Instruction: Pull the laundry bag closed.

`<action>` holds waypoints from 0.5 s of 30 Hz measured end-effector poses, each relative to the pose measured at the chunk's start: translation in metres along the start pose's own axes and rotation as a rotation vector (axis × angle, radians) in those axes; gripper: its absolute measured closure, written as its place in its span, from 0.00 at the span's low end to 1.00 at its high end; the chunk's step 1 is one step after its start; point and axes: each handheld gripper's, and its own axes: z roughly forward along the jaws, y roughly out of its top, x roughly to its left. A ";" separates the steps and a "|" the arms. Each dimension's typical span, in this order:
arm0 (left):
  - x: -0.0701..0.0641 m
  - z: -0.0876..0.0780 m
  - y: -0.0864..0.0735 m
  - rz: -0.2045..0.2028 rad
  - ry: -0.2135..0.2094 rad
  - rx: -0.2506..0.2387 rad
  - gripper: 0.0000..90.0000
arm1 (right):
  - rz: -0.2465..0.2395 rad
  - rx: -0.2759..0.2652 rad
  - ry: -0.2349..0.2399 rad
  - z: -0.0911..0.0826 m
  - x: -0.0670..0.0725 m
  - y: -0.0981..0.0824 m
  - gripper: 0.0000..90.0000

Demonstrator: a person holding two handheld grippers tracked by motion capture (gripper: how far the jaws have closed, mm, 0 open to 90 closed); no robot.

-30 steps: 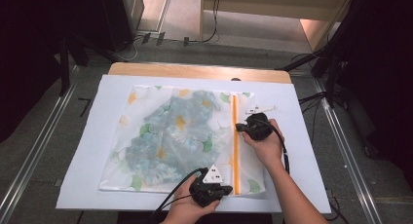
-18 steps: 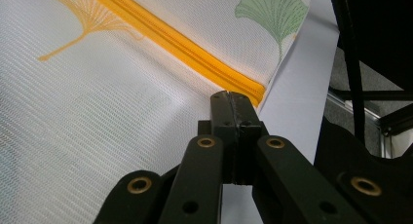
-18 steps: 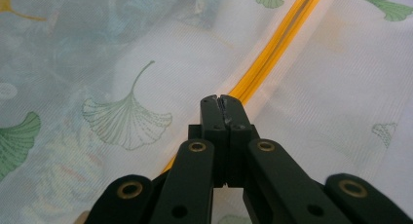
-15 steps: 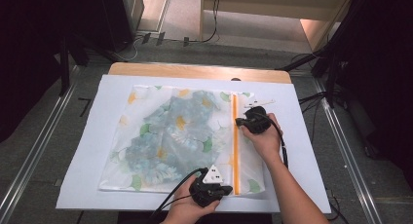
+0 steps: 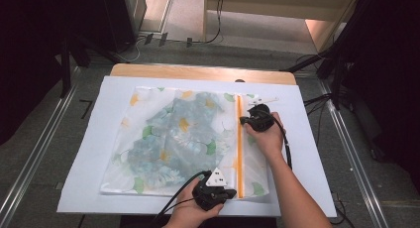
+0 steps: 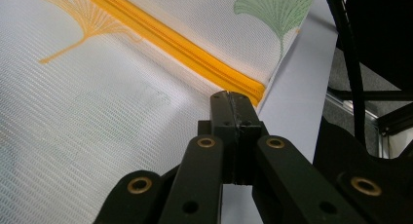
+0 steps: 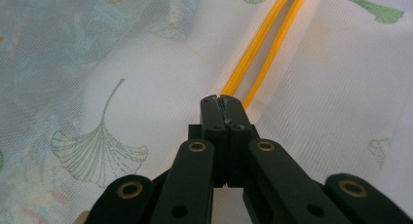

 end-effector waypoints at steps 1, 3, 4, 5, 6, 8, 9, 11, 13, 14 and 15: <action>0.000 0.000 0.000 0.000 -0.001 0.001 1.00 | 0.000 0.000 -0.003 0.001 -0.001 0.002 1.00; 0.000 0.000 0.000 0.000 -0.001 0.003 1.00 | -0.008 0.001 -0.015 0.003 -0.001 0.006 1.00; 0.000 0.000 0.000 -0.001 -0.003 0.001 1.00 | -0.011 0.002 -0.017 0.004 -0.002 0.007 1.00; 0.000 0.000 0.000 -0.002 -0.004 0.002 1.00 | -0.006 0.000 -0.019 0.005 -0.002 0.009 1.00; 0.001 0.000 0.000 -0.002 -0.006 0.004 1.00 | -0.004 0.003 -0.017 0.007 -0.004 0.011 1.00; 0.001 0.000 0.000 -0.006 -0.008 0.005 1.00 | -0.002 -0.002 -0.023 0.010 -0.005 0.014 1.00; 0.001 0.000 0.000 -0.006 -0.010 0.004 1.00 | 0.007 -0.003 -0.025 0.011 -0.007 0.016 1.00; 0.001 0.000 0.000 -0.005 -0.009 0.006 1.00 | 0.023 -0.012 -0.025 0.013 -0.009 0.019 1.00; 0.001 0.000 0.000 -0.005 -0.009 0.006 1.00 | 0.036 -0.019 -0.030 0.014 -0.013 0.024 1.00; 0.001 0.000 0.000 -0.005 -0.012 0.005 1.00 | 0.037 -0.025 -0.040 0.015 -0.014 0.027 1.00; 0.001 0.000 0.000 -0.007 -0.016 0.004 1.00 | 0.037 -0.028 -0.043 0.016 -0.015 0.031 1.00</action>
